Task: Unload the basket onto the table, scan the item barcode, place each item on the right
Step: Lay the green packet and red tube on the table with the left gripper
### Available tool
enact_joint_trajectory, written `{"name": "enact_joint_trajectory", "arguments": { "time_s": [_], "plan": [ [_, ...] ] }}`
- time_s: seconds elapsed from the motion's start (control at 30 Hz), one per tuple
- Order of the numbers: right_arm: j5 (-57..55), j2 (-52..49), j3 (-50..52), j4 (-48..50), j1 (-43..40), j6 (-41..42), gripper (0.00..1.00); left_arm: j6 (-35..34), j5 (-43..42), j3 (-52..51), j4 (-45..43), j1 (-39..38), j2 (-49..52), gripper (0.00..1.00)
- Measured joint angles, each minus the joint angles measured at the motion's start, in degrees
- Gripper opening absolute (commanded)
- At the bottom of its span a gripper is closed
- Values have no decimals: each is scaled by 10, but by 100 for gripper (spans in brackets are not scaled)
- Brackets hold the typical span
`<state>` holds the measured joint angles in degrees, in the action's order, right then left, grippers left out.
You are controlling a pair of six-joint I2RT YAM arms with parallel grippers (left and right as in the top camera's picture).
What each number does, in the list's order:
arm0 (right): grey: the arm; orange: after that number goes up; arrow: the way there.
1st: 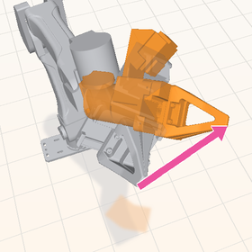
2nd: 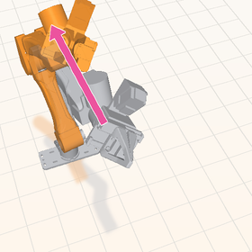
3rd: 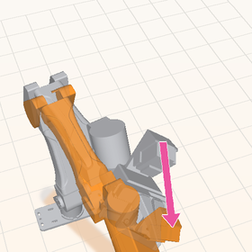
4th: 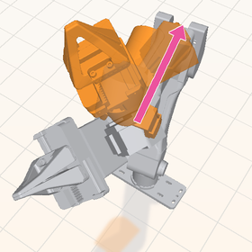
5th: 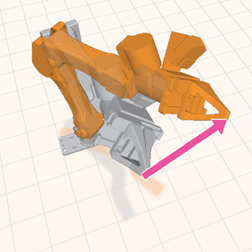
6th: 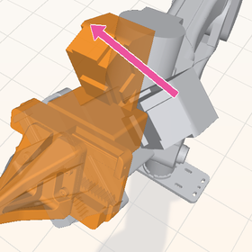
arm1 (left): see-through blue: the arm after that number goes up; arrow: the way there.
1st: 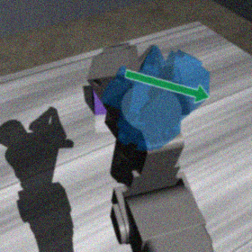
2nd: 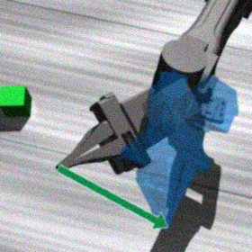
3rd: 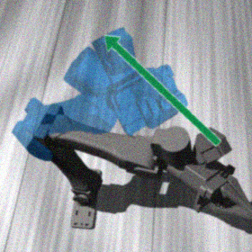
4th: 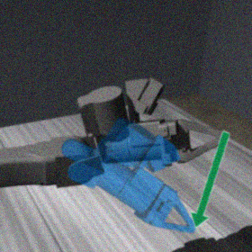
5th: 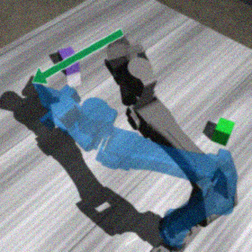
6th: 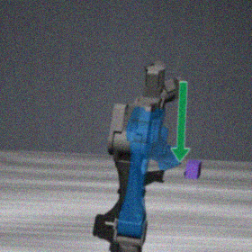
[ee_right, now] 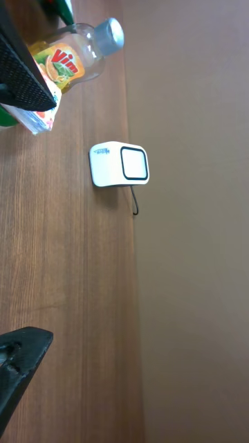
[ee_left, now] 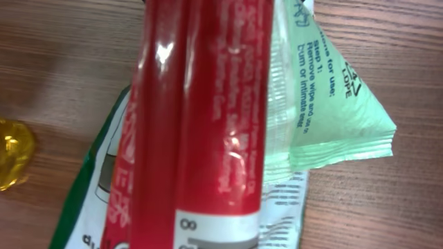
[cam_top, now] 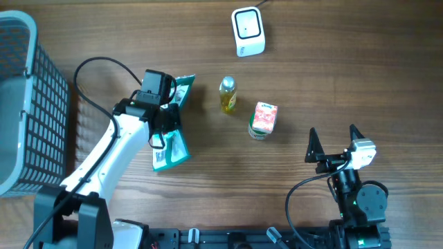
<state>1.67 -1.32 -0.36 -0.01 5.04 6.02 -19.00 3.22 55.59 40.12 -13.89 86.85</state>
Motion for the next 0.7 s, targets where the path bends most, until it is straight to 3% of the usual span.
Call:
{"name": "enact_joint_trajectory", "arguments": {
  "time_s": [0.03,0.1,0.13,0.23,0.57,0.6,0.67,0.7],
  "plan": [
    [0,0,0,0,0,0,100,-1,0,-4,-4,0,0,41],
    [0,0,0,0,0,0,100,-4,3,-9,-7,0,1,62],
    [0,0,0,0,0,0,100,-3,4,-9,-7,0,2,77],
    [0,0,0,0,0,0,100,-9,5,-11,-14,0,3,100],
    [0,0,0,0,0,0,100,-10,-33,-11,-22,0,3,100],
    [0,0,0,0,0,0,100,-10,-38,-11,-22,0,3,86],
    [0,0,0,0,0,0,100,-11,-42,-11,-21,0,3,23],
    [0,0,0,0,0,0,100,-10,-47,-11,-18,0,3,4]
  ]
}}
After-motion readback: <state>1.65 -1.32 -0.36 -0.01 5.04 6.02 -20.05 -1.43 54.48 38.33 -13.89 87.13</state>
